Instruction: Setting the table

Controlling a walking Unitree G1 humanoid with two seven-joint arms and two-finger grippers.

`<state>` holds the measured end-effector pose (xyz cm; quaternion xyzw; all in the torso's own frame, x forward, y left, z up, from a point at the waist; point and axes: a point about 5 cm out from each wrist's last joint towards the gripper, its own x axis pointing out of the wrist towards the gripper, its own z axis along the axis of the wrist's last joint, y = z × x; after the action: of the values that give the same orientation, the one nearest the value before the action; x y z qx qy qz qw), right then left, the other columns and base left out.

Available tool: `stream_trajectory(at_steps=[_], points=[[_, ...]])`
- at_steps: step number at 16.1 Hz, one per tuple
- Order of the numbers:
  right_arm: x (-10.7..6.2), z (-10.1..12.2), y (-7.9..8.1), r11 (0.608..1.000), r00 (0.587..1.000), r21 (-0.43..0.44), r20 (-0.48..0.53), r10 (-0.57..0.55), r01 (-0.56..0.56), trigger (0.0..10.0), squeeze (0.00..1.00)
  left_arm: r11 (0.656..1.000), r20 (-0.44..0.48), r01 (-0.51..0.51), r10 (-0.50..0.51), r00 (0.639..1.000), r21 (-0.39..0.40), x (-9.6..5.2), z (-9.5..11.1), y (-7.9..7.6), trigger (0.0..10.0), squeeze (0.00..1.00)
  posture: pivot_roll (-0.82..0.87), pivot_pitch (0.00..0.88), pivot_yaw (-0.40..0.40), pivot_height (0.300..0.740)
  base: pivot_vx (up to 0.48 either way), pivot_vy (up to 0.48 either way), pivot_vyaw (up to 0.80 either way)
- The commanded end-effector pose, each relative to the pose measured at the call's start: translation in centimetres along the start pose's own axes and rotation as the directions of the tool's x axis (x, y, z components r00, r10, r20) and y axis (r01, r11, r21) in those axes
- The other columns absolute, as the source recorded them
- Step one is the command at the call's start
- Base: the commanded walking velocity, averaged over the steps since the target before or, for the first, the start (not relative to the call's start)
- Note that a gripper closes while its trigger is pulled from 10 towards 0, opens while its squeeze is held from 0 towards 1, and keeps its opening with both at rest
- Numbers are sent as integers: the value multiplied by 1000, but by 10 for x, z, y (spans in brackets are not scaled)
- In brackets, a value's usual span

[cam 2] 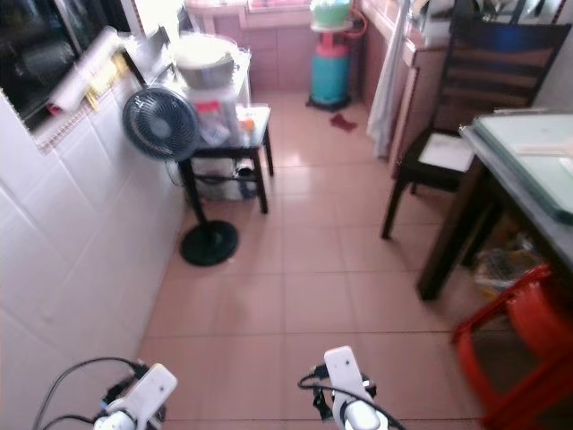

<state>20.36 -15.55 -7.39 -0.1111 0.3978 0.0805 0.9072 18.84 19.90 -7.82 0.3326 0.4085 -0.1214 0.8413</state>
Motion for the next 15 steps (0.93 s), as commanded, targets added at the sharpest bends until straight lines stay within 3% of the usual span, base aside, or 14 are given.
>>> stream_trajectory(at_steps=[1, 6, 11, 15], points=[[-2, -7, -11, 1000, 1000, -15, -24, -15, 15, 10000, 0, 1000, 18, 4, -4, 1000, 7, 1, 8, -4, 10000, 0, -45, 0, 70, 740, 0, 480, 0], [-3, -11, -14, 999, 999, -36, -38, -8, 7, 10000, 0, 1000, 4, 1, -1, 1000, 4, 1, 4, -3, 10000, 0, -43, 0, 62, 740, 0, 480, 0], [-3, -12, -11, 997, 999, -70, -44, 7, -10, 10000, 0, 998, -3, 59, -59, 998, -35, 0, 4, -11, 10000, 0, -42, 0, 60, 740, 0, 0, 0], [-6, -19, -12, 996, 998, -88, -62, 4, -10, 10000, 0, 995, -10, 84, -85, 996, -56, 0, 3, -13, 10000, 0, -46, 0, 62, 740, 0, 0, 800]])
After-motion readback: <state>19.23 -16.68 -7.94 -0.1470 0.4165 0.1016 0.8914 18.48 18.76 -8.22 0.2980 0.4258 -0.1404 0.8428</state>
